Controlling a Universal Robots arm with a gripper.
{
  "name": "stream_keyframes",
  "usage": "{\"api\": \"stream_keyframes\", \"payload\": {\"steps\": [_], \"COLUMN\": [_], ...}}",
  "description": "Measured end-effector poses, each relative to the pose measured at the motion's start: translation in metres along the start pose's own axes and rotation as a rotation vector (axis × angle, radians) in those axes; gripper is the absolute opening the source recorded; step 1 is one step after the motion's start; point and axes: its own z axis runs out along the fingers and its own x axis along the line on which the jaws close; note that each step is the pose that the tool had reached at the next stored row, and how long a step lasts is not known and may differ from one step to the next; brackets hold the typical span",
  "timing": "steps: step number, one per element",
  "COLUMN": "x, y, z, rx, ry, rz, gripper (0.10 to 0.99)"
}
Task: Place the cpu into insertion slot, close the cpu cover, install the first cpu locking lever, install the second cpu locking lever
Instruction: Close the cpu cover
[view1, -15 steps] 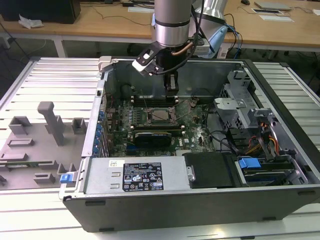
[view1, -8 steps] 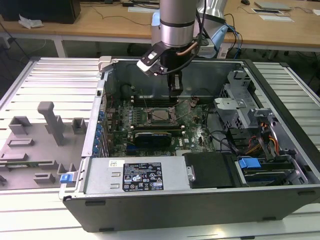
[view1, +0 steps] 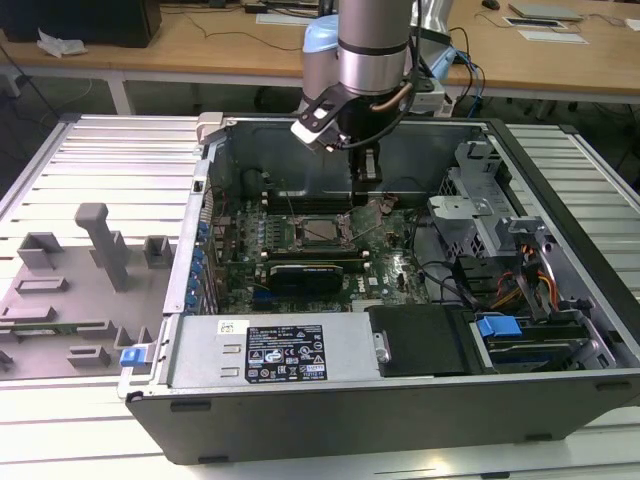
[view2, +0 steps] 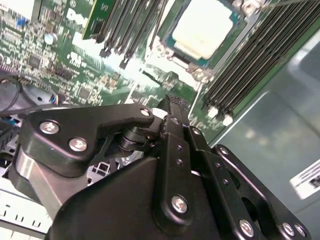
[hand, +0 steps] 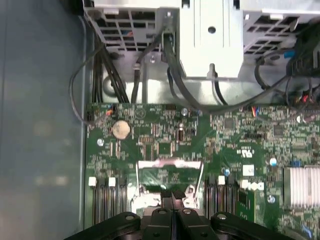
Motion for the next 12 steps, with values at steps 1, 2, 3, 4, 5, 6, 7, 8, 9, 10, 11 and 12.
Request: {"api": "stream_keyframes", "payload": {"steps": [1,2,3,4,5,6,7,8,9,10,11,12], "x": [-0.0001,-0.0001,-0.0001,-0.0001,-0.0001,-0.0002,-0.0002,-0.0002,-0.0003,-0.0003,-0.0003,-0.0003], "y": [0.0073,0.0100,0.0127,0.0161,0.0189,0.0226,0.0254,0.0296,0.0338,0.0363,0.0384,0.0423], "z": [0.0005,0.0007,0.0009,0.0012,0.0014,0.0016,0.0018,0.0021,0.0024,0.0025,0.0027,0.0029], "rx": [0.000,0.000,0.000,0.000,0.000,0.000,0.000,0.000,0.000,0.000,0.000,0.000], "ry": [0.0000,0.0000,0.0001,0.0003,0.0003,0.0001,0.0001,0.0001,0.0001,0.0002,0.0001,0.0001], "rz": [0.000,0.000,0.000,0.000,0.000,0.000,0.000,0.000,0.000,0.000,0.000,0.000], "gripper": [0.106,0.106,0.106,0.106,0.106,0.106,0.106,0.106,0.106,0.106,0.106,0.106]}}
